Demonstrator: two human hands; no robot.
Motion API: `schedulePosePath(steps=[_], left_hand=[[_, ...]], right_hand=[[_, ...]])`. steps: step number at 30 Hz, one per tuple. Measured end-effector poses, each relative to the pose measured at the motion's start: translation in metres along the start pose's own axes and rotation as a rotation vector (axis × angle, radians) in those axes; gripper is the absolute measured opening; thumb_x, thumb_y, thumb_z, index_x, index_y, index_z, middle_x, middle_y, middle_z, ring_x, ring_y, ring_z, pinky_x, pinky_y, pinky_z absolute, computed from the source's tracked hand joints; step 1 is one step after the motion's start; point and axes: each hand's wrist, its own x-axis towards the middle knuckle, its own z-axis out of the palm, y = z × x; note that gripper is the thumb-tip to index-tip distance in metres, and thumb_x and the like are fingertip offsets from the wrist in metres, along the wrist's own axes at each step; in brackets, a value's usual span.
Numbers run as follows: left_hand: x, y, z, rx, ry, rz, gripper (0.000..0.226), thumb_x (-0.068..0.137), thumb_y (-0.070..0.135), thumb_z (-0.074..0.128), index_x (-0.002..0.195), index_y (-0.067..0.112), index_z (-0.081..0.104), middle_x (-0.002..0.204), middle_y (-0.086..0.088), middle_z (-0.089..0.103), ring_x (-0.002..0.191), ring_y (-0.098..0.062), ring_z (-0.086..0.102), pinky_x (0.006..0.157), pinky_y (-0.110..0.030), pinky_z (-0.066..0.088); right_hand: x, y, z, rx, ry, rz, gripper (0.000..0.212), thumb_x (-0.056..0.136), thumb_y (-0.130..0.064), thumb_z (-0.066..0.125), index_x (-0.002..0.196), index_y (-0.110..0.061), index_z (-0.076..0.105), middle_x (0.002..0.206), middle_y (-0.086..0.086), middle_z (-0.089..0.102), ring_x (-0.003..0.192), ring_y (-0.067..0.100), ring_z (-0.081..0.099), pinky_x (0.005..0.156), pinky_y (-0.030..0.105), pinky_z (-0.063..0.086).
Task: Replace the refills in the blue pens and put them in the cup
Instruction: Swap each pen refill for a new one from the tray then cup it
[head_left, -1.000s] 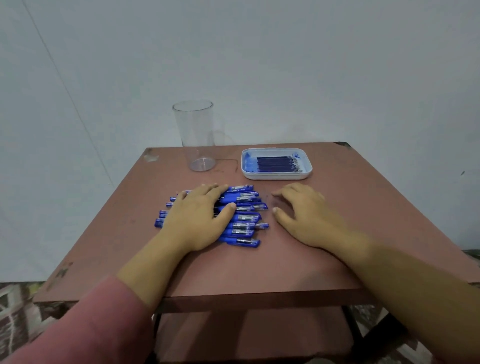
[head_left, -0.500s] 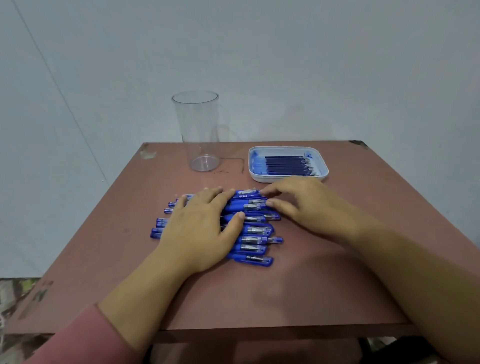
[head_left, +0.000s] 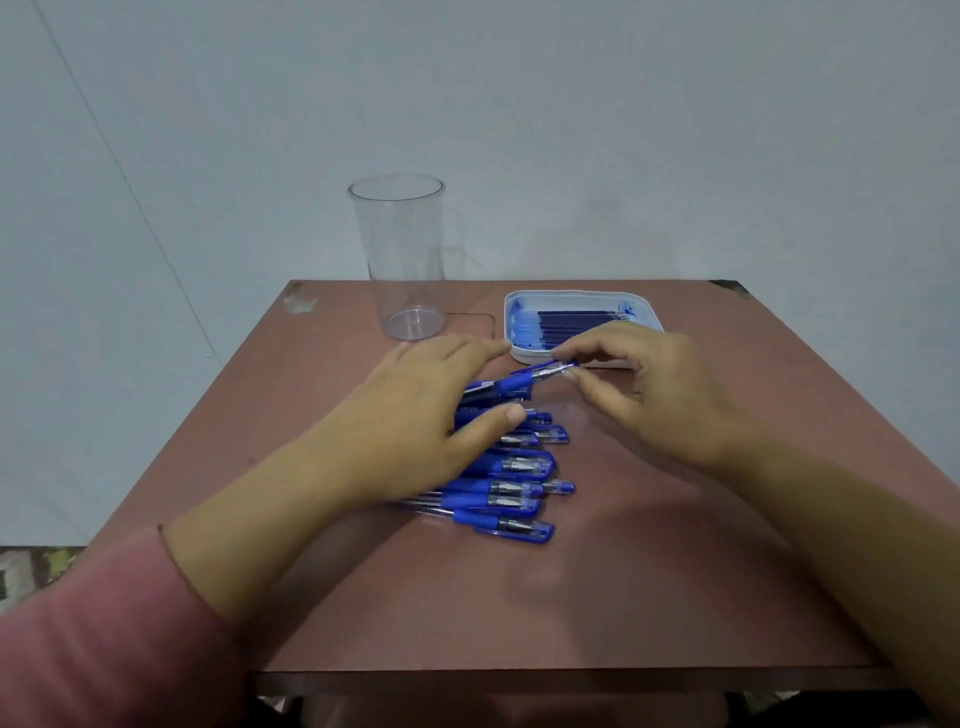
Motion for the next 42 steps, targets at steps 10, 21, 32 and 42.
schedulePosePath(steps=[10,21,32,42], left_hand=[[0.025,-0.008,0.017,-0.243,0.137,0.145,0.028,0.092,0.028,0.065,0.120,0.029,0.064,0.091,0.021,0.067,0.084,0.003,0.059,0.075,-0.013,0.046],[0.026,-0.015,0.023,-0.125,0.223,0.280,0.030,0.095,0.036,0.053,0.123,0.032,0.062,0.107,0.023,0.061,0.087,0.004,0.055,0.072,-0.027,0.051],[0.026,-0.019,0.022,-0.154,0.268,0.316,0.028,0.091,0.038,0.059,0.116,0.029,0.068,0.093,0.019,0.061,0.077,-0.001,0.056,0.067,-0.026,0.049],[0.027,-0.014,0.025,-0.227,0.248,0.325,0.023,0.091,0.025,0.062,0.113,0.026,0.067,0.093,0.041,0.046,0.082,0.017,0.047,0.071,-0.001,0.032]], right_hand=[[-0.014,0.006,-0.021,0.019,0.061,-0.027,0.020,0.086,-0.017,0.064,0.103,-0.026,0.067,0.097,-0.021,0.065,0.093,-0.005,0.060,0.084,0.008,0.042],[-0.021,0.012,0.003,0.042,0.089,-0.121,0.022,0.086,-0.015,0.067,0.108,-0.012,0.067,0.097,-0.006,0.068,0.091,0.001,0.060,0.083,0.011,0.044],[-0.018,0.016,0.013,-0.008,0.168,-0.233,0.021,0.087,-0.018,0.068,0.107,-0.010,0.070,0.096,0.000,0.070,0.086,0.010,0.061,0.081,0.021,0.048],[-0.019,0.014,0.017,-0.007,0.178,-0.224,0.019,0.088,-0.017,0.065,0.103,-0.007,0.069,0.094,0.001,0.069,0.085,0.010,0.061,0.079,0.023,0.050]])
